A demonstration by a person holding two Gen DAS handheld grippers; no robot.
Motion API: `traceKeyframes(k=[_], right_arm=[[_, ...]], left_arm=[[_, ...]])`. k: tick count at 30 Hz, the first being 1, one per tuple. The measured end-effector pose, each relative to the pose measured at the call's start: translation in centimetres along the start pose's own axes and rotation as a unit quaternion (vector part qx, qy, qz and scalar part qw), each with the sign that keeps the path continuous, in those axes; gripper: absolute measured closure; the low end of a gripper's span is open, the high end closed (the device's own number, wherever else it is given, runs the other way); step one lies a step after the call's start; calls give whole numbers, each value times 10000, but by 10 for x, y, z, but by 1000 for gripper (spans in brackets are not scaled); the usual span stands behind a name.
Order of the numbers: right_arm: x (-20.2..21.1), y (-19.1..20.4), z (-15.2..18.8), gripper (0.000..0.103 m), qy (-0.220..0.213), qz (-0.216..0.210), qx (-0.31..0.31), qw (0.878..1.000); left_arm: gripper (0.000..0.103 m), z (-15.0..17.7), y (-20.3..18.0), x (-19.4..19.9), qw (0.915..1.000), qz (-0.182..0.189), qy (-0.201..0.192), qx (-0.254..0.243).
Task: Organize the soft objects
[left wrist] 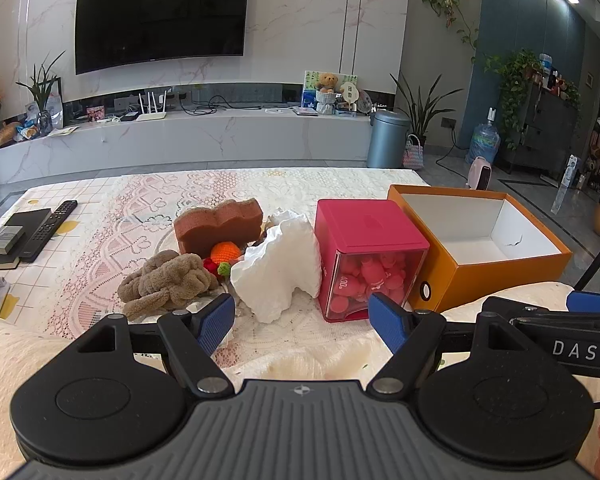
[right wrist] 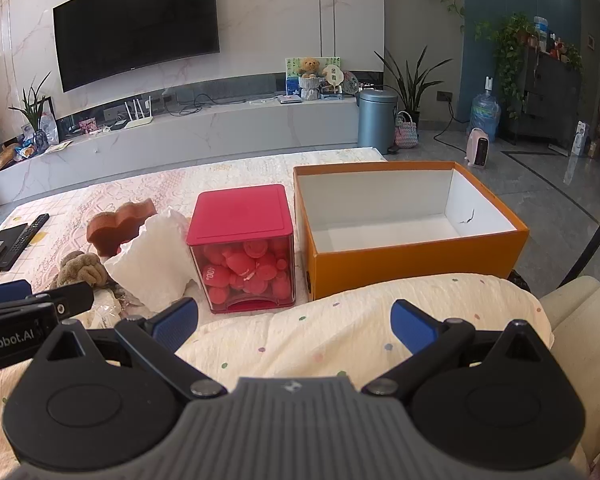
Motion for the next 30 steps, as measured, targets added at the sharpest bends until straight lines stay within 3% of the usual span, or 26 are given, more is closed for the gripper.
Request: traceKeyframes(k=[30], right_arm=[[2, -1, -2, 3, -23, 60, 26, 10000]], left_arm=[[14, -1, -3, -1, 9999, 141, -22, -31]])
Point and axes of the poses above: each gripper's, at about its wrist camera, not at the fingertips, and x roughly against the way its jaws point, y to its left, z to its underside, the point moved 7 cm from there along -x, roughly the way its jaws point, and after that the axes turned 7 degrees about -x, right-handed, at the moved point
